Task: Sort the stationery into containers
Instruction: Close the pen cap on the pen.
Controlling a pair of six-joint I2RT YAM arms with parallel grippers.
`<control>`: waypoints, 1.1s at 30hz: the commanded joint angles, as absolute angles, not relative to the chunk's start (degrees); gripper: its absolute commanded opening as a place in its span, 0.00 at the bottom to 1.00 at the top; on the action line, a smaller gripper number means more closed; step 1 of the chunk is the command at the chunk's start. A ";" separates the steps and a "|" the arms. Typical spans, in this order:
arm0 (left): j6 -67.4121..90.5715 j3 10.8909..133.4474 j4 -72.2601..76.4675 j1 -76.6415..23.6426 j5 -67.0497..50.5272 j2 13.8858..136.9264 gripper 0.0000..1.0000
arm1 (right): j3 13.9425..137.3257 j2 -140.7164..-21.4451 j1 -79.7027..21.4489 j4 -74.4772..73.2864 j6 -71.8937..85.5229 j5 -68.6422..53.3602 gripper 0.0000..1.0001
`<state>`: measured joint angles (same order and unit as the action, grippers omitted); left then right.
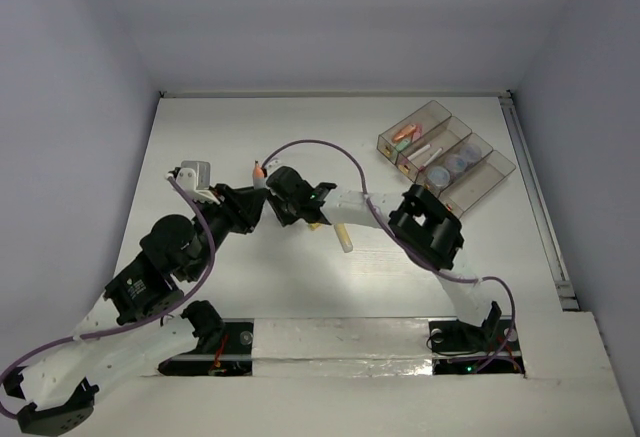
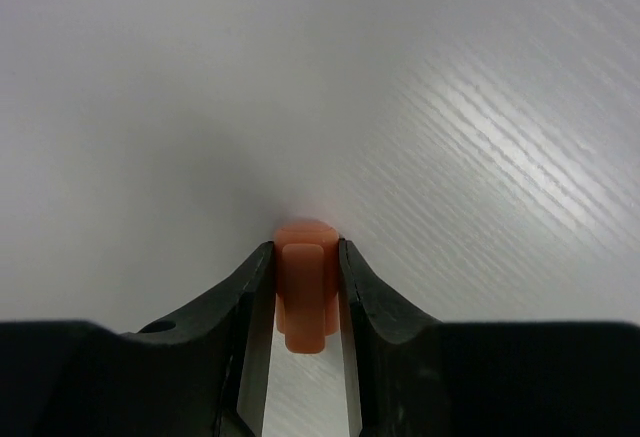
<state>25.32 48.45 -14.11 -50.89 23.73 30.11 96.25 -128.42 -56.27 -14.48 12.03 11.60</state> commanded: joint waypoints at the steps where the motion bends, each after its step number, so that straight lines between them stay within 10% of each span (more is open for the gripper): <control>1: 25.31 47.81 -9.15 -50.71 20.84 29.53 0.00 | 90.98 -122.01 -54.32 -8.54 15.20 6.44 0.19; 16: 28.82 40.79 14.38 -50.10 3.63 33.57 0.00 | 62.42 -87.29 -31.31 34.57 36.36 -29.41 0.18; 25: 33.91 36.66 30.39 -47.11 -8.86 37.70 0.00 | 59.49 -97.89 -22.68 92.90 85.74 -43.15 0.18; 33: 39.98 33.23 39.01 -44.21 -14.15 40.78 0.00 | 59.77 -100.56 -22.15 98.26 92.11 -42.19 0.18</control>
<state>36.45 34.22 29.69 -45.19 -9.98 40.58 58.92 -104.62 -21.87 68.55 87.24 -40.64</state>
